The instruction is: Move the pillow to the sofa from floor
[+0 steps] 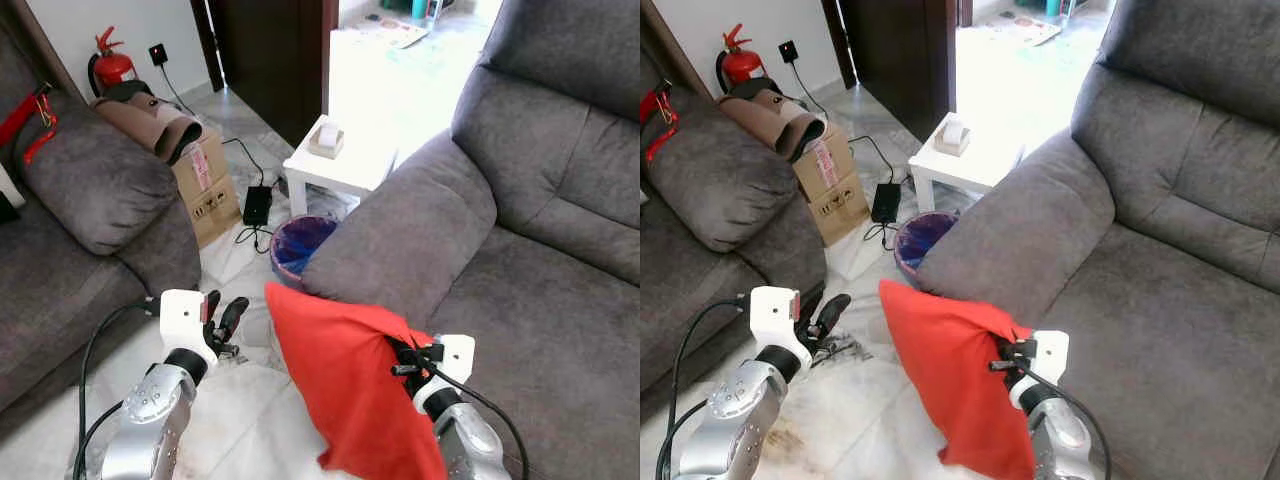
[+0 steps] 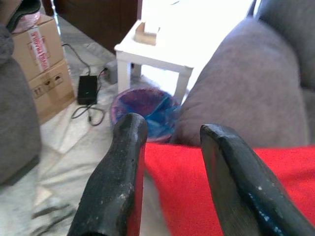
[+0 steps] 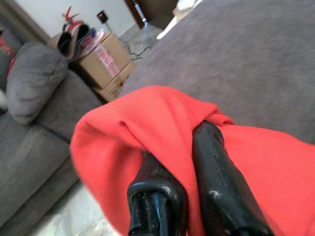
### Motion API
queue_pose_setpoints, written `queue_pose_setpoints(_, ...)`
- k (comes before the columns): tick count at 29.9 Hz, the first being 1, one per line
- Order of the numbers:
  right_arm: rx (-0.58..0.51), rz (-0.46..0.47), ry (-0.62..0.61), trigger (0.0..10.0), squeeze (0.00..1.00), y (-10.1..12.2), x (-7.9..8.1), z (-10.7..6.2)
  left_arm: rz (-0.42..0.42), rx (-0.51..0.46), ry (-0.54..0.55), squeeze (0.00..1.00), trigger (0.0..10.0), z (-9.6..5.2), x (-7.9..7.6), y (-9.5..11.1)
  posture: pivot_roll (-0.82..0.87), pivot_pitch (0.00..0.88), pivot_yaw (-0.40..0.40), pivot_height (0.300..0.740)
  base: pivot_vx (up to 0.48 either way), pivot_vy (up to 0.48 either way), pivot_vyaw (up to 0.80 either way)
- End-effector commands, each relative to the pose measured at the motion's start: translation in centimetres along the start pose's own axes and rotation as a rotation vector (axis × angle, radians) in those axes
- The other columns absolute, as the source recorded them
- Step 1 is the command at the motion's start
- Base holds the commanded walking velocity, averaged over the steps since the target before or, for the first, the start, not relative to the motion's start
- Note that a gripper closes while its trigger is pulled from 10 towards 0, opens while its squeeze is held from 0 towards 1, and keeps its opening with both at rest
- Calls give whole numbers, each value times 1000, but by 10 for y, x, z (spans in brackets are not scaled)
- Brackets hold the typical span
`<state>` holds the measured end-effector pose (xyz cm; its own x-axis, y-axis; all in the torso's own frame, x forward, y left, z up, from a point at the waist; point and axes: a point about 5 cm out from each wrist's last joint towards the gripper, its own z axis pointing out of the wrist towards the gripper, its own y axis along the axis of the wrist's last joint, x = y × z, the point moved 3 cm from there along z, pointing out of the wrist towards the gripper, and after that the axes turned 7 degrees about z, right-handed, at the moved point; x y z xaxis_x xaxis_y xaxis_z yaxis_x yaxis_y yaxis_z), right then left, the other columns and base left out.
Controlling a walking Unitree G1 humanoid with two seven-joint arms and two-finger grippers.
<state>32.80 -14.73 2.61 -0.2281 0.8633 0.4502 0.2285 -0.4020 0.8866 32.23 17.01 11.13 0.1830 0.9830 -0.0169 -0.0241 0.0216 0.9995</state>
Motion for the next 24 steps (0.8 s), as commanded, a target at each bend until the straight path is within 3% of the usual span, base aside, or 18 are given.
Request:
queue_pose_setpoints(1,-167,-12,39,10000,0,42,7,12,-31,49,21,0,10000,-4,8,-12,121,91,35,740,0,0,0)
queue_pose_setpoints(3,-161,-19,54,10000,0,45,7,13,-22,59,-11,0,10000,-4,6,-12,122,89,35,740,0,0,0)
queue_pose_setpoints(7,-25,-69,264,10000,0,37,22,13,-13,143,-242,0,10000,-10,-10,-19,118,91,34,740,0,0,0)
queue_pose_setpoints(9,105,-138,478,10000,0,26,36,3,13,183,-353,0,10000,-18,-12,-24,115,94,36,740,0,0,0)
queue_pose_setpoints(10,137,-156,524,10000,0,23,38,0,13,188,-374,0,10000,-20,-11,-24,115,94,36,740,0,0,0)
queue_pose_setpoints(13,239,-160,632,10000,0,21,37,-10,-8,235,-488,0,10000,-29,-13,-25,113,101,37,740,0,0,0)
queue_pose_setpoints(17,333,-174,710,10000,0,16,37,-18,38,248,-552,0,10000,-34,-15,-24,116,106,40,740,0,0,0)
queue_pose_setpoints(18,372,-192,751,10000,0,12,41,-21,60,258,-577,1000,10000,-35,-16,-25,114,108,39,740,0,0,0)
queue_pose_setpoints(20,398,-203,780,10000,0,9,43,-24,75,265,-595,1000,10000,-36,-17,-26,114,108,39,740,0,0,0)
queue_pose_setpoints(21,462,-209,843,10000,0,1,49,-31,114,296,-729,1000,10000,-44,-27,-24,115,112,39,740,0,0,0)
queue_pose_setpoints(24,474,-218,846,10000,0,-1,50,-31,116,302,-779,1000,10000,-47,-30,-20,118,116,40,740,0,0,0)
